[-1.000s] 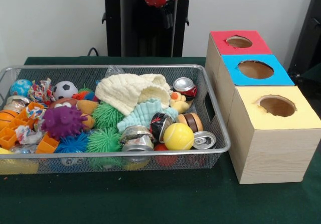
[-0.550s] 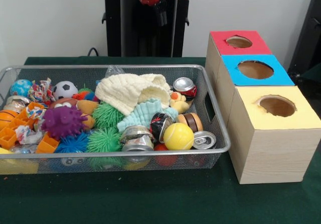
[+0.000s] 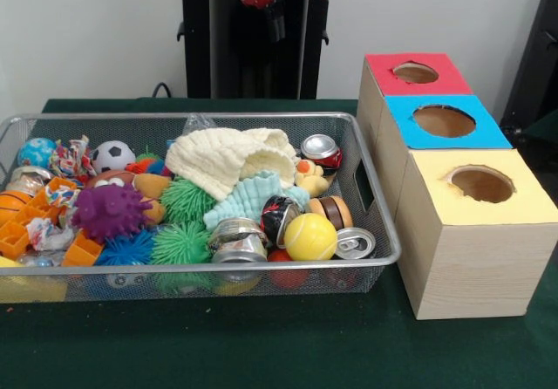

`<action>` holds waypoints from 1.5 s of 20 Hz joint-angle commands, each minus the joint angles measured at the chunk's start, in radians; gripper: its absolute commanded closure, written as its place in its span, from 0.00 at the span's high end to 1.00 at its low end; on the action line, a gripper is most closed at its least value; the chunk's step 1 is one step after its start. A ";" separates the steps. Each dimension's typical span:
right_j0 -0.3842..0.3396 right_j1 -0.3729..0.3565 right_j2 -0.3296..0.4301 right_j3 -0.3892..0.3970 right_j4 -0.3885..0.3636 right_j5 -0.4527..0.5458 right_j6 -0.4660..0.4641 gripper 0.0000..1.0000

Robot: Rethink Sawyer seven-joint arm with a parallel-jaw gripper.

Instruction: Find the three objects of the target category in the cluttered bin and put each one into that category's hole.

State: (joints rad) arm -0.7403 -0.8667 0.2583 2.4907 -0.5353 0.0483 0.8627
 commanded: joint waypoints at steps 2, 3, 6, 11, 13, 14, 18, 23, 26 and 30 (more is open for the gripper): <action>-0.043 -0.005 0.111 -0.237 -0.129 0.167 -0.051 0.00; -0.065 0.000 0.135 -0.238 -0.136 0.174 -0.060 0.00; -0.088 0.009 0.162 -0.254 -0.165 0.204 -0.061 0.00; -0.123 0.025 0.205 -0.271 -0.208 0.230 -0.065 0.00; -0.128 0.026 0.215 -0.271 -0.218 0.232 -0.054 0.00; -0.130 0.028 0.218 -0.271 -0.222 0.232 -0.048 0.00; -0.131 0.038 0.218 -0.285 -0.254 0.229 -0.033 0.00; -0.168 0.035 0.271 -0.304 -0.254 0.233 -0.046 0.00; -0.205 0.030 0.326 -0.311 -0.231 0.278 -0.082 0.00; -0.256 0.041 0.382 -0.329 -0.227 0.325 -0.129 0.00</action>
State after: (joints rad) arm -0.9408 -0.8641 0.4979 2.3284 -0.7408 0.2081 0.8627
